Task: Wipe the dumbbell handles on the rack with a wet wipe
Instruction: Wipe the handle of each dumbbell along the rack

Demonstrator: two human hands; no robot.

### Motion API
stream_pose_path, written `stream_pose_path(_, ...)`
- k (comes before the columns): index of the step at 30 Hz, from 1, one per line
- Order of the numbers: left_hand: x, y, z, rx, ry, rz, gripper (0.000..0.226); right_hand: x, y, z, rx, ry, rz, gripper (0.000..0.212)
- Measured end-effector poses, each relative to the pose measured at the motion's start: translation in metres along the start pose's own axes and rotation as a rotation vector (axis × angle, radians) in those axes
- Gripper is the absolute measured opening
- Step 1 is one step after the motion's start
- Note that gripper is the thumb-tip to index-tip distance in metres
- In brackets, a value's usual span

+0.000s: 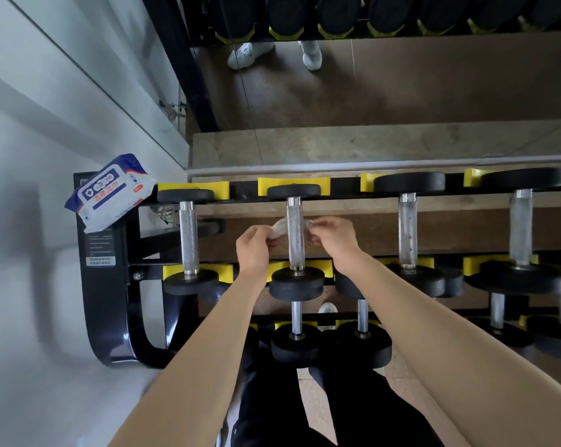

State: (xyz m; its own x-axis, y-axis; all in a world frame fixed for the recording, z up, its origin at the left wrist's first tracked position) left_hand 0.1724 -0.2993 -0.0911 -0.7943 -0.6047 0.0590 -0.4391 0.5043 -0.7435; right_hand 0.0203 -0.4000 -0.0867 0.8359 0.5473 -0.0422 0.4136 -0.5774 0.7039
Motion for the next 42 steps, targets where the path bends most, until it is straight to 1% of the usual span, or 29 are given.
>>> stream_pose_path(2,0.006,0.001,0.0,-0.019,0.078,0.086,0.018,-0.013,-0.005,-0.005,0.008,-0.066,-0.021,0.012)
stream_pose_path(4,0.008,0.001,0.0,-0.014,0.112,0.158,0.017,-0.021,-0.01,-0.01,0.013,-0.071,-0.082,0.009)
stream_pose_path(6,0.002,0.003,-0.002,-0.012,0.079,0.203,0.018,-0.015,-0.012,-0.014,0.012,0.012,-0.216,0.006)
stream_pose_path(7,-0.004,0.005,-0.004,-0.005,0.043,0.212,0.021,-0.009,-0.013,-0.015,0.0,0.062,-0.291,0.006)
stream_pose_path(9,-0.015,0.01,-0.008,0.011,-0.029,0.216,0.026,0.001,-0.011,-0.014,-0.034,0.119,-0.38,0.01)
stream_pose_path(11,-0.017,0.012,-0.011,0.0,-0.045,0.236,0.021,-0.001,-0.01,-0.014,-0.027,0.085,-0.389,0.006)
stream_pose_path(12,-0.013,0.011,-0.012,-0.007,-0.025,0.27,0.018,-0.007,-0.01,-0.016,-0.016,0.048,-0.391,0.005)
stream_pose_path(14,-0.002,0.01,-0.011,-0.02,0.033,0.41,0.016,-0.02,-0.012,-0.02,0.009,-0.019,-0.414,0.009)
stream_pose_path(15,0.002,0.01,-0.011,-0.021,0.047,0.485,0.015,-0.025,-0.013,-0.022,0.02,-0.022,-0.437,0.009)
stream_pose_path(18,-0.003,0.012,-0.015,-0.038,0.021,0.604,0.02,-0.019,-0.018,-0.027,0.046,0.103,-0.536,0.005)
stream_pose_path(21,-0.021,0.017,-0.023,-0.046,-0.048,0.62,0.029,0.001,-0.02,-0.025,0.014,0.189,-0.623,0.008)
stream_pose_path(23,-0.027,0.02,-0.026,-0.056,-0.064,0.622,0.026,0.005,-0.021,-0.023,0.029,0.201,-0.651,0.006)
stream_pose_path(24,-0.026,0.021,-0.027,-0.058,-0.047,0.632,0.023,0.003,-0.02,-0.022,0.04,0.195,-0.665,0.007)
stream_pose_path(27,-0.012,0.024,-0.029,-0.052,0.06,0.725,0.015,-0.017,-0.021,-0.023,0.071,0.121,-0.694,0.025)
stream_pose_path(28,-0.007,0.024,-0.03,-0.054,0.081,0.748,0.013,-0.023,-0.022,-0.024,0.081,0.111,-0.692,0.026)
stream_pose_path(29,-0.004,0.024,-0.031,-0.055,0.09,0.754,0.013,-0.026,-0.023,-0.025,0.089,0.123,-0.689,0.024)
stream_pose_path(32,-0.009,0.021,-0.034,-0.041,0.104,0.711,0.019,-0.015,-0.021,-0.029,0.067,0.226,-0.692,0.007)
stream_pose_path(36,-0.019,0.017,-0.038,0.004,0.166,0.602,0.018,0.007,-0.018,-0.027,-0.003,0.273,-0.707,0.008)
stream_pose_path(39,-0.01,0.018,-0.038,0.019,0.219,0.643,0.018,0.003,-0.018,-0.028,-0.025,0.275,-0.711,0.008)
stream_pose_path(42,-0.003,0.021,-0.034,0.012,0.195,0.694,0.016,-0.003,-0.016,-0.034,-0.078,0.325,-0.719,0.009)
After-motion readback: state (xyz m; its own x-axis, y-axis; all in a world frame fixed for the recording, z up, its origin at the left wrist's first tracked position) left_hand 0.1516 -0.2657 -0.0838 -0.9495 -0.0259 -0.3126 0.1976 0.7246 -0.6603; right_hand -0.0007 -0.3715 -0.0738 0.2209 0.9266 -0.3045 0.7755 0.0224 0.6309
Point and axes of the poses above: each hand's wrist, its own z-axis towards the middle knuckle, its own x-axis out of the palm, y = z × x, the point moved 4 cm from there along z, towards the middle knuckle, and after that the axes turned 13 degrees about y, right-handed, at the moved point
